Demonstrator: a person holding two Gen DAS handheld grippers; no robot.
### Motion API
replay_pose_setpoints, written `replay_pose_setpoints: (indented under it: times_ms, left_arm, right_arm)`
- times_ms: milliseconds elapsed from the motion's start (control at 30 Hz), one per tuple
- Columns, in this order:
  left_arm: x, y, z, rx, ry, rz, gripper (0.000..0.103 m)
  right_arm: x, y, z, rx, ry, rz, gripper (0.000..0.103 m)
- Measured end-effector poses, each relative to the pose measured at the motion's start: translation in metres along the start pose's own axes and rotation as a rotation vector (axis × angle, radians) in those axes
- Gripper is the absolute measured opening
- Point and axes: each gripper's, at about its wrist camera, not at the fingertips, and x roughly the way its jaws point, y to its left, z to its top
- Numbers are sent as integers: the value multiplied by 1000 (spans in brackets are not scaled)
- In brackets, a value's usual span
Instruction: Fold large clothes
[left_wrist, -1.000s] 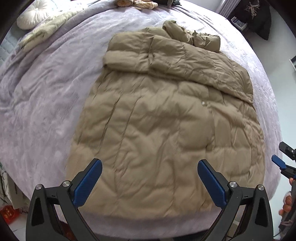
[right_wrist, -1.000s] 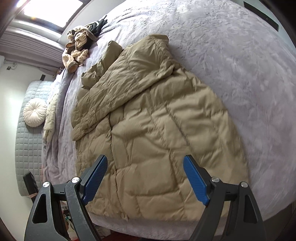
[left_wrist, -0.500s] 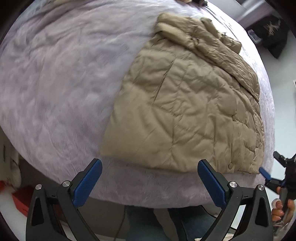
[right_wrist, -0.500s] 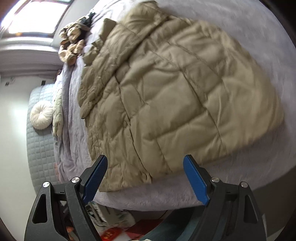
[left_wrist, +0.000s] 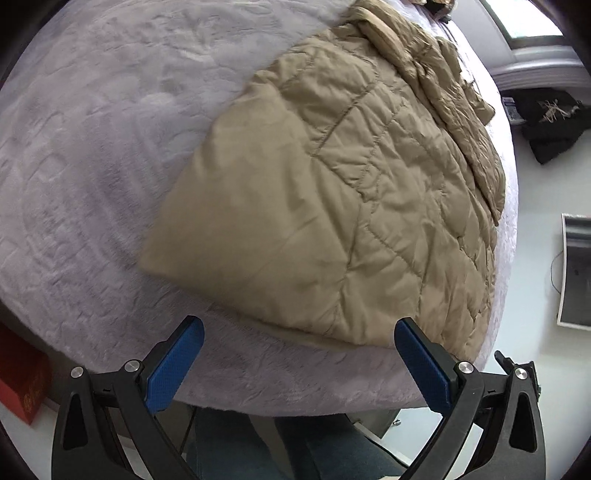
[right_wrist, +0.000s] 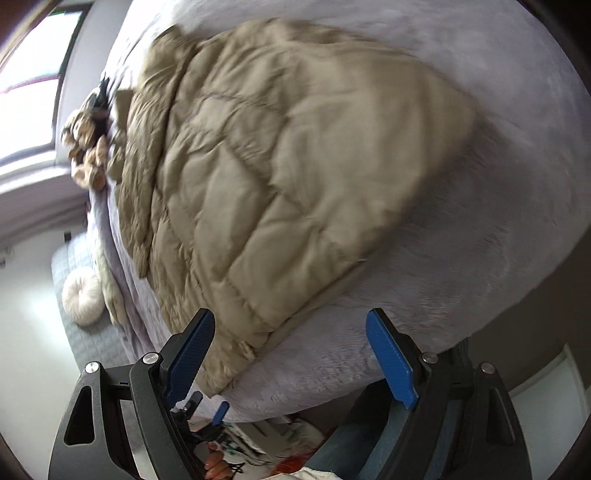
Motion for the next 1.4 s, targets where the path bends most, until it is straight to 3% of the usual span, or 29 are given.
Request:
replay_pose_setpoints:
  times_ms: [267,533,633,667,700,733,800,833,900,967,1067,1400]
  left_arm:
    - [27,-8,9,11,47,3,103]
    - [41,-16,27,1,23,-18,103]
    - [40,-21,32,-1,-2,-34,102]
    - [38,-24,34,2,-15,-41,99]
    - [37,-26,35,10,-23,-47,82]
    - [37,-27,35,14,-21,-49,72]
    - [36,-27,40,17,-15,-81,26]
    - [34,-26,41,16,-19,-103,20]
    - [23,-28,43,19,-44,-131,14]
    - [9,-32,44,39,-75,-158,14]
    - [-11,-43,46,80,-112,-196,14]
    - [-73,-92,89,174,-237,-222,14]
  right_arm:
    - [6,-38,18,118,-42,35,86]
    - [21,-46,39,149,-85,74,86]
    - [23,-44,45,161,-100,144,87]
    - [26,-43,47,165,-102,179,87]
    - [27,-42,48,170,-103,198,87]
    - [28,-42,49,176,-104,216,87]
    - [32,-41,48,197,-105,264,86]
    - [33,-41,47,210,-108,287,83]
    - [35,-42,45,229,-113,311,65]
    - [35,-42,42,234,-127,283,17]
    - [28,-36,36,200,-151,280,10]
    - [-20,31,50,-31,-180,319,10]
